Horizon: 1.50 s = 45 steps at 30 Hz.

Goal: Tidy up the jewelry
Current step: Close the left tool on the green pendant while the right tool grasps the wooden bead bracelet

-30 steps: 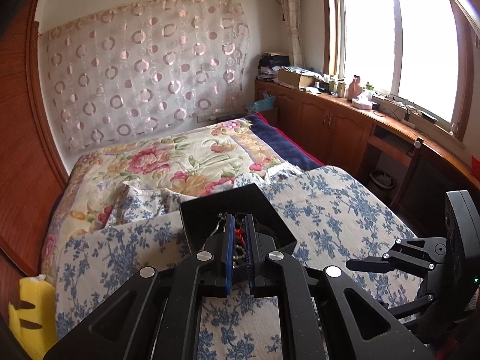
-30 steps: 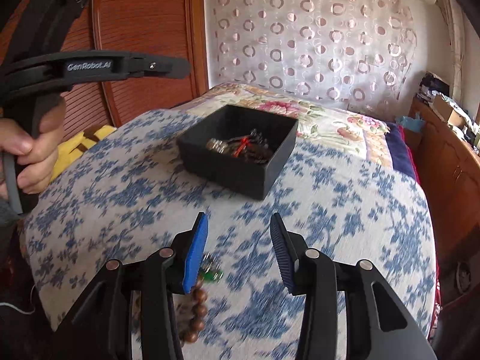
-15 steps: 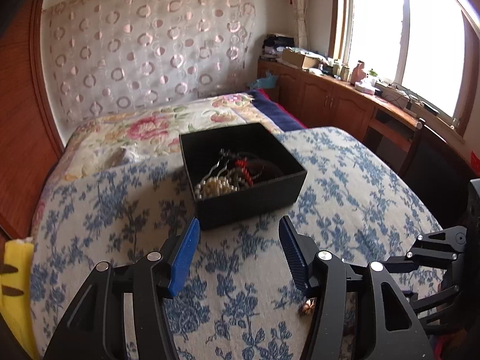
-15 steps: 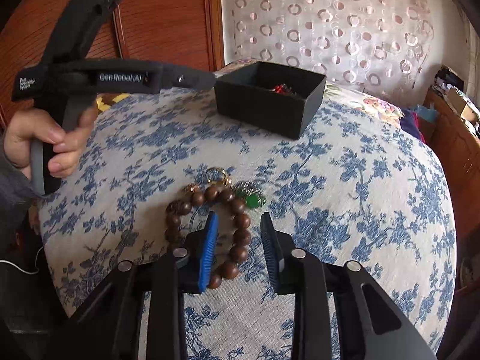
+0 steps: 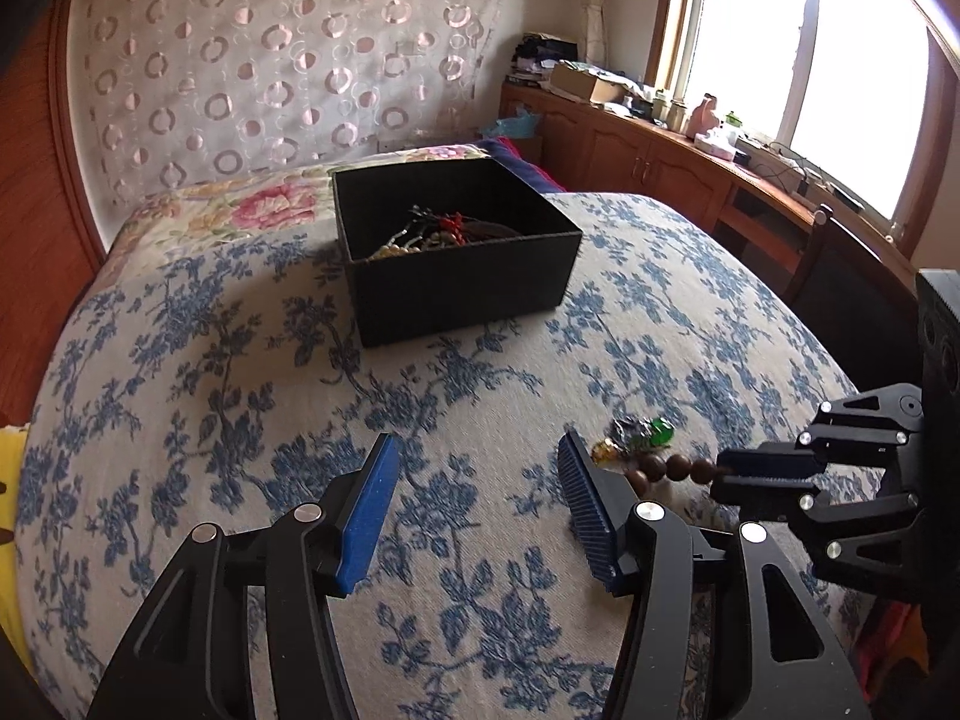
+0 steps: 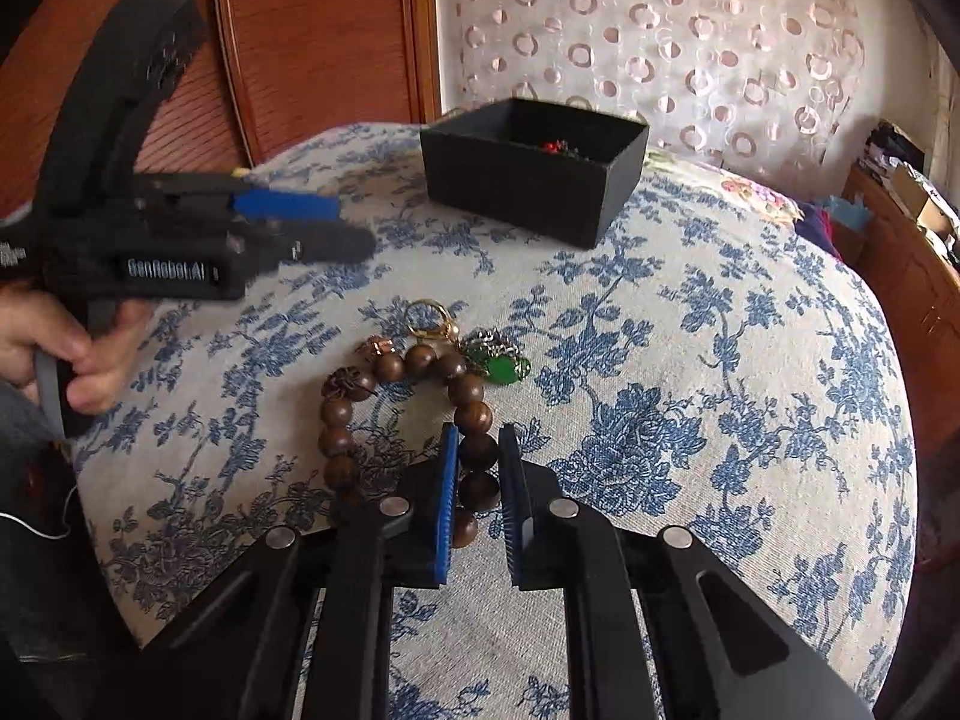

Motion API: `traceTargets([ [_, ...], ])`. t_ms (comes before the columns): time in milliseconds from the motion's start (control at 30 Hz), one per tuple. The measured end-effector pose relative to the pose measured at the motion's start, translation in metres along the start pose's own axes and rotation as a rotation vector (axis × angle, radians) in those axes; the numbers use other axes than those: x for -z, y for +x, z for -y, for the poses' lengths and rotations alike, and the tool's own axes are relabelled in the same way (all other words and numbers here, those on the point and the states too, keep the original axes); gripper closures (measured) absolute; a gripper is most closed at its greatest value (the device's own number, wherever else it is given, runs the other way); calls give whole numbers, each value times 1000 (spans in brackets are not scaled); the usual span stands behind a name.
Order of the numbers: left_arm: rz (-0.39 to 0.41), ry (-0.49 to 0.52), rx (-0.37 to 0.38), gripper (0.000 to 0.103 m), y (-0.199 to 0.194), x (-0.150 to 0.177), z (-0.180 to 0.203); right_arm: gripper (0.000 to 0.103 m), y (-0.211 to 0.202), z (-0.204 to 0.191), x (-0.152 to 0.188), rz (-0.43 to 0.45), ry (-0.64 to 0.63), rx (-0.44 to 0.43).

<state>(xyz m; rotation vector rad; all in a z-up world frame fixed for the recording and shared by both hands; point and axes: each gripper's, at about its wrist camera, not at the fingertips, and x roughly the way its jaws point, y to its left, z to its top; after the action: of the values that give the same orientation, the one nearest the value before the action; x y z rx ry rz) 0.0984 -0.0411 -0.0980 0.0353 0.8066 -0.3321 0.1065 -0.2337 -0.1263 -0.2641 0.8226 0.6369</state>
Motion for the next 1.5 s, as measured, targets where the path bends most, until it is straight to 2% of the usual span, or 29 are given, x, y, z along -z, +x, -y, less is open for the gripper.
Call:
traceTargets([
  [267, -10, 13, 13, 50, 2, 5, 11, 88, -46, 6, -6, 141, 45, 3],
  [433, -15, 14, 21, 50, 6, 6, 16, 88, -64, 16, -6, 178, 58, 35],
  [833, -23, 118, 64, 50, 16, -6, 58, 88, -64, 42, 22, 136, 115, 107],
  [1033, -53, 159, 103, 59, 31, -11, 77, 88, -59, 56, 31, 117, 158, 103],
  [1200, -86, 172, 106, 69, 44, -11, 83, 88, -55, 58, 35, 115, 173, 95],
  [1500, -108, 209, 67, 69, 55, -15, 89, 88, -56, 59, 39, 115, 178, 93],
])
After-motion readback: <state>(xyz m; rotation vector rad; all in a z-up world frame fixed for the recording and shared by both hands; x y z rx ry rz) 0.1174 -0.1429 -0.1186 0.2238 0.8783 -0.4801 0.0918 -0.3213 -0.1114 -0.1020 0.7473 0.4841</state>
